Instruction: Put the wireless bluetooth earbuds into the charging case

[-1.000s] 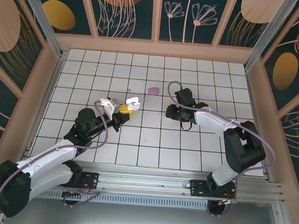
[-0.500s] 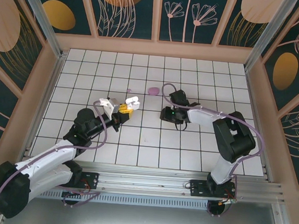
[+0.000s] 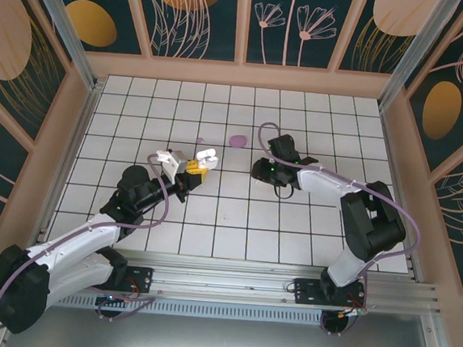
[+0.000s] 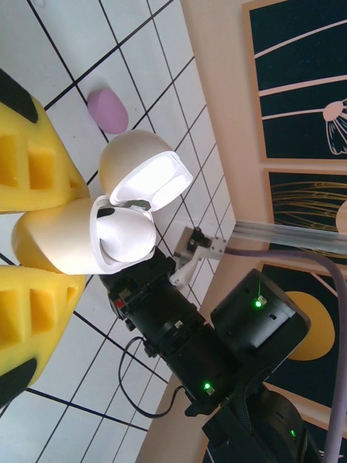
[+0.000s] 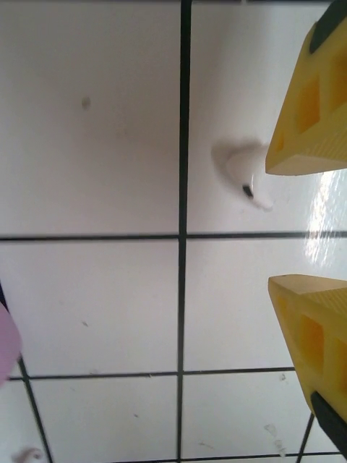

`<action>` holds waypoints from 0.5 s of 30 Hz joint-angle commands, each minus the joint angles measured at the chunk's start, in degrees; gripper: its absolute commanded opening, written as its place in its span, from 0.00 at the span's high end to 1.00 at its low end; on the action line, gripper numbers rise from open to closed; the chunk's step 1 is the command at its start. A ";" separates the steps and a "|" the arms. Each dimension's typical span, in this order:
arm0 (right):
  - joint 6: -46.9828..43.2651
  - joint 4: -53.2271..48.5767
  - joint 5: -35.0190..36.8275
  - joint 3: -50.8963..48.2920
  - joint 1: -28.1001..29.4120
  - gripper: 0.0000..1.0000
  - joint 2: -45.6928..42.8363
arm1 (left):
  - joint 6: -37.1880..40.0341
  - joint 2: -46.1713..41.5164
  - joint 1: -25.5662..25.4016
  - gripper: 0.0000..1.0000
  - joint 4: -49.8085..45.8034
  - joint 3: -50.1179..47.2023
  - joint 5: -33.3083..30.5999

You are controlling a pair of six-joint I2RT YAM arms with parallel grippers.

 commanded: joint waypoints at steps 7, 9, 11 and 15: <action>12.52 5.61 -0.97 -7.51 -1.16 0.65 -2.46 | -0.18 -0.08 -0.02 1.00 2.35 0.69 0.78; 14.43 7.44 -2.20 -8.85 -1.05 0.65 -2.21 | -0.14 -0.07 -0.01 1.00 2.27 0.74 0.92; 15.26 8.99 -3.24 -9.35 -0.73 0.65 -1.61 | -0.14 -0.07 0.04 1.00 2.26 0.66 1.05; 15.14 9.21 -3.30 -8.06 -0.09 0.65 0.24 | -0.14 -0.62 -0.06 1.00 2.10 0.56 0.97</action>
